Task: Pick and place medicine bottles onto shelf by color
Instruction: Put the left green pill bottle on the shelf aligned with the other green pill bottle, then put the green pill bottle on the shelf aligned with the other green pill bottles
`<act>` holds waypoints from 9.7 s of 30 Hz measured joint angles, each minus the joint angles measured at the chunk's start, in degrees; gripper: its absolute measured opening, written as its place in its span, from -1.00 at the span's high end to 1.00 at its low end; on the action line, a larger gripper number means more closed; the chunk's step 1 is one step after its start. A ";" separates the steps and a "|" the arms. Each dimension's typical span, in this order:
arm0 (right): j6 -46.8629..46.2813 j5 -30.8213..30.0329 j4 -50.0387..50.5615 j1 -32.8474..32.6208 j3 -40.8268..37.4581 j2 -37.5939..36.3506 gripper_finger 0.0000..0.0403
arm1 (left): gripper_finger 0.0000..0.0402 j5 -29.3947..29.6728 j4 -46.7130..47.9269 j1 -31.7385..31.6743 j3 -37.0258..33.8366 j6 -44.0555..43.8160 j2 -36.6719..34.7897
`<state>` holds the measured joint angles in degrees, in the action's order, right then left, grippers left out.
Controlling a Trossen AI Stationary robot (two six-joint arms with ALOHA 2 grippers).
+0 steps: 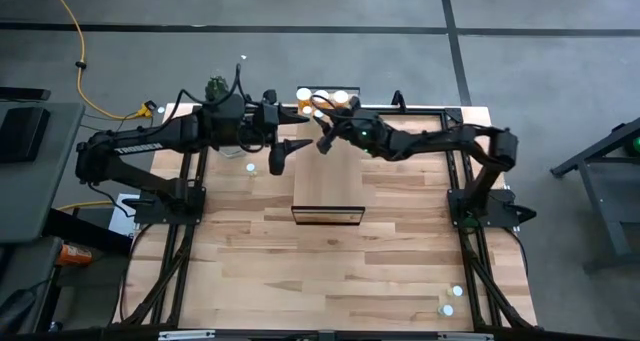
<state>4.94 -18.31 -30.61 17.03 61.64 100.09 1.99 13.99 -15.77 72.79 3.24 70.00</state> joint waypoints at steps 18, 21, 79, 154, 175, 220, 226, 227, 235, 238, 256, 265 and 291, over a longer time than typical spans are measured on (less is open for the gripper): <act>-2.52 -2.47 1.78 1.36 1.72 3.26 0.45 | -0.25 1.72 0.00 0.00 0.00 -0.01 -0.35; -2.06 -2.48 2.79 1.36 1.72 3.26 0.45 | -0.25 1.70 -0.01 0.00 0.00 -0.01 -0.35; -2.39 -2.77 4.20 1.73 1.78 3.22 0.45 | -0.25 1.89 -0.10 0.02 0.00 -0.10 -0.35; -5.33 -5.42 22.77 -10.23 -17.70 -26.25 -0.17 | -0.25 0.80 -2.70 1.95 -4.25 -0.03 -4.08; -9.11 -4.06 2.38 -14.20 -40.18 -56.28 -0.17 | -0.25 4.46 -62.06 10.80 -53.00 1.46 -21.14; -125.21 25.55 94.33 -75.76 15.86 -4.66 -0.17 | -0.25 8.95 -58.65 10.67 -53.00 -11.96 -21.35; -128.91 31.41 97.68 -78.48 19.83 4.19 -0.17 | -0.25 8.95 -57.78 12.20 -53.00 -13.59 -21.35; -129.24 31.90 98.23 -78.62 19.83 5.20 -0.17 | -0.25 8.95 -57.78 12.48 -53.00 -13.57 -21.35; -129.95 27.77 98.34 -78.59 19.83 8.36 -0.17 | -0.25 9.00 -57.78 13.75 -53.00 -13.59 -21.35; -130.89 28.55 100.01 -78.59 19.86 8.36 -0.17 | -0.25 9.11 -57.69 14.05 -53.00 -13.59 -21.35; -132.36 31.44 94.44 -78.59 16.18 8.79 -0.17 | -0.25 9.14 -57.04 14.80 -53.00 -13.59 -21.35; -132.41 31.90 94.17 -78.59 16.18 8.79 -0.04 | -0.25 9.13 -57.03 14.80 -53.00 -13.59 -21.35; -126.36 29.89 93.21 -78.35 18.81 8.37 0.45 | -0.25 9.13 -56.83 14.80 -53.00 -13.59 -21.35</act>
<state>-121.42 11.57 62.60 -61.32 80.45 108.45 11.11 -42.85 -0.97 19.79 -10.35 48.64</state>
